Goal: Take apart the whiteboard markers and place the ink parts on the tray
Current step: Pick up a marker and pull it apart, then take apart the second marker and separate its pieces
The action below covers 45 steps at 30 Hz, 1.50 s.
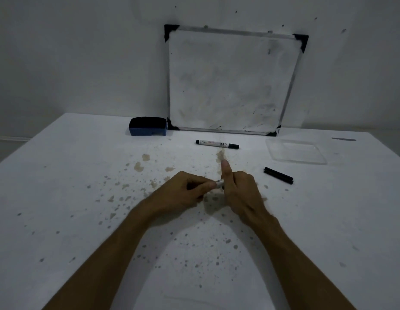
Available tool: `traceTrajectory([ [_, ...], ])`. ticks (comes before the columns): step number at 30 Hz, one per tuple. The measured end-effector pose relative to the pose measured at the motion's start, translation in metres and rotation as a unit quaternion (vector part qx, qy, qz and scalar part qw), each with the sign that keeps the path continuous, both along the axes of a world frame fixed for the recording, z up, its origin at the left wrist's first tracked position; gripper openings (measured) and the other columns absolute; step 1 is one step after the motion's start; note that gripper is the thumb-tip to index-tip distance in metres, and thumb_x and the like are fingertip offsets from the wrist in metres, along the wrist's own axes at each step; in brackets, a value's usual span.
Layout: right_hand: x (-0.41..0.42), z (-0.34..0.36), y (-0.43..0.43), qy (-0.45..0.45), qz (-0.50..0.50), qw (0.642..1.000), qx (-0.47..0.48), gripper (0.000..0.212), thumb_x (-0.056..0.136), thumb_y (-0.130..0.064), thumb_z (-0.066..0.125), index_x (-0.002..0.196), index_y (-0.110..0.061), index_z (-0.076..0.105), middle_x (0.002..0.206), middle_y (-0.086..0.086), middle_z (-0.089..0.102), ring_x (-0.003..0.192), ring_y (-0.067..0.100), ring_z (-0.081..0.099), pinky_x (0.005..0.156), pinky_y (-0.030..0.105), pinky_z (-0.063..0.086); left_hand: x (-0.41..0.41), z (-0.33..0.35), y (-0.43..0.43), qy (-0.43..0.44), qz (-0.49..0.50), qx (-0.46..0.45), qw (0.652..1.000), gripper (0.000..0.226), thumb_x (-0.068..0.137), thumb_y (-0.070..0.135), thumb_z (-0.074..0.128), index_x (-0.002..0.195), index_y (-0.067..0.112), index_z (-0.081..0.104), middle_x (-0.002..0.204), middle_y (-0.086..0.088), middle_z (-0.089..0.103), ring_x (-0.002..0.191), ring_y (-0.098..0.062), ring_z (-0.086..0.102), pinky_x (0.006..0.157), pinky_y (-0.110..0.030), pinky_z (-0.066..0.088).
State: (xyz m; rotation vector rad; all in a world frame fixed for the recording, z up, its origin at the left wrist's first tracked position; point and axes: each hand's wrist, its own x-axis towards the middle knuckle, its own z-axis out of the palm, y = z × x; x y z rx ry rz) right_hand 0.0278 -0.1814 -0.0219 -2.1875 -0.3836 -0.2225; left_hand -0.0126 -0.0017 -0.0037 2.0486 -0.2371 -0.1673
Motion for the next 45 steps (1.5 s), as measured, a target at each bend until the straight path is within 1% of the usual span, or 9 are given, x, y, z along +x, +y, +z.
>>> traceTrajectory([
  [5, 0.005, 0.002, -0.007, 0.021, -0.004, 0.999, 0.029, 0.06, 0.11, -0.026, 0.037, 0.051, -0.018, 0.045, 0.045, -0.003, 0.045, 0.041, 0.01, 0.039, 0.047, 0.027, 0.035, 0.005, -0.016, -0.005, -0.216, 0.056, 0.162, 0.961, 0.047, 0.094, 0.063, 0.052, 0.128, 0.037, 0.071, 0.119, 0.013, 0.077, 0.098, 0.003, 0.073, 0.086, -0.018, 0.06],
  [8, 0.0, 0.004, -0.008, -0.035, 0.048, 0.998, -0.009, 0.052, 0.109, -0.019, 0.034, 0.057, -0.022, 0.042, 0.046, -0.003, 0.042, 0.038, 0.01, 0.035, 0.045, 0.032, 0.036, 0.008, -0.009, -0.001, -0.118, -0.006, 0.101, 0.988, 0.029, 0.099, 0.055, 0.052, 0.113, 0.047, 0.076, 0.092, 0.012, 0.081, 0.068, 0.004, 0.067, 0.069, -0.015, 0.053],
  [11, 0.004, 0.008, -0.016, -0.093, 0.011, 0.988, 0.121, 0.052, 0.107, -0.021, 0.032, 0.057, -0.02, 0.047, 0.043, -0.002, 0.041, 0.034, 0.011, 0.035, 0.035, 0.033, 0.038, 0.007, 0.0, 0.016, -0.014, -0.024, 0.001, 1.0, 0.032, 0.101, 0.055, 0.049, 0.094, 0.047, 0.08, 0.055, 0.008, 0.056, 0.047, -0.009, 0.045, 0.049, -0.023, 0.039],
  [15, 0.006, 0.006, -0.026, -0.013, -0.044, 0.994, 0.1, 0.065, 0.11, -0.042, 0.027, 0.07, -0.001, 0.055, 0.058, 0.015, 0.052, 0.05, 0.016, 0.048, 0.049, 0.031, 0.042, 0.012, 0.001, 0.034, 0.046, 0.071, -0.158, 0.984, 0.042, 0.106, 0.048, 0.044, 0.117, 0.023, 0.076, 0.058, 0.01, 0.044, 0.047, -0.006, 0.032, 0.042, -0.021, 0.026],
  [23, 0.017, -0.008, -0.012, -0.023, 0.004, 0.999, -0.048, 0.016, 0.097, -0.037, 0.066, 0.105, -0.022, 0.064, 0.091, -0.01, 0.063, 0.077, 0.002, 0.056, 0.067, 0.014, 0.039, 0.013, -0.003, 0.007, 0.06, 0.067, -0.288, 0.954, 0.033, 0.111, 0.03, 0.043, 0.125, 0.008, 0.061, 0.076, -0.003, 0.055, 0.06, -0.014, 0.052, 0.061, -0.03, 0.052],
  [29, 0.014, -0.012, -0.018, -0.058, -0.007, 0.994, -0.091, 0.026, 0.088, -0.041, 0.076, 0.11, -0.026, 0.073, 0.112, -0.007, 0.071, 0.105, 0.014, 0.058, 0.095, 0.041, 0.048, 0.017, -0.003, 0.005, 0.008, 0.142, -0.319, 0.937, 0.028, 0.112, 0.025, 0.039, 0.118, 0.006, 0.06, 0.09, -0.01, 0.079, 0.083, -0.027, 0.077, 0.077, -0.034, 0.064],
  [33, 0.003, -0.001, -0.016, -0.001, 0.024, 1.0, -0.018, 0.039, 0.087, -0.034, 0.078, 0.124, -0.033, 0.064, 0.12, -0.019, 0.065, 0.113, 0.005, 0.053, 0.1, 0.038, 0.043, 0.022, -0.004, 0.009, -0.037, 0.18, -0.344, 0.921, 0.039, 0.113, 0.031, 0.033, 0.124, -0.001, 0.052, 0.113, -0.011, 0.08, 0.106, -0.026, 0.077, 0.093, -0.036, 0.062],
  [37, -0.007, 0.012, -0.001, 0.121, 0.081, 0.971, 0.189, 0.054, 0.082, -0.028, 0.085, 0.131, -0.03, 0.062, 0.105, -0.007, 0.074, 0.091, 0.012, 0.071, 0.076, 0.027, 0.062, 0.021, -0.003, 0.003, -0.024, 0.179, -0.424, 0.887, 0.049, 0.113, 0.029, 0.033, 0.133, -0.011, 0.052, 0.128, -0.014, 0.075, 0.119, -0.025, 0.072, 0.101, -0.033, 0.058],
  [45, 0.0, 0.005, 0.006, 0.197, 0.047, 0.894, 0.4, 0.029, 0.095, -0.03, 0.069, 0.121, -0.017, 0.074, 0.092, -0.001, 0.073, 0.079, 0.012, 0.059, 0.08, 0.033, 0.052, 0.018, -0.014, -0.032, 0.052, 0.152, -0.493, 0.855, 0.041, 0.109, 0.02, 0.047, 0.135, -0.011, 0.056, 0.132, -0.022, 0.07, 0.128, -0.034, 0.066, 0.113, -0.043, 0.049],
])
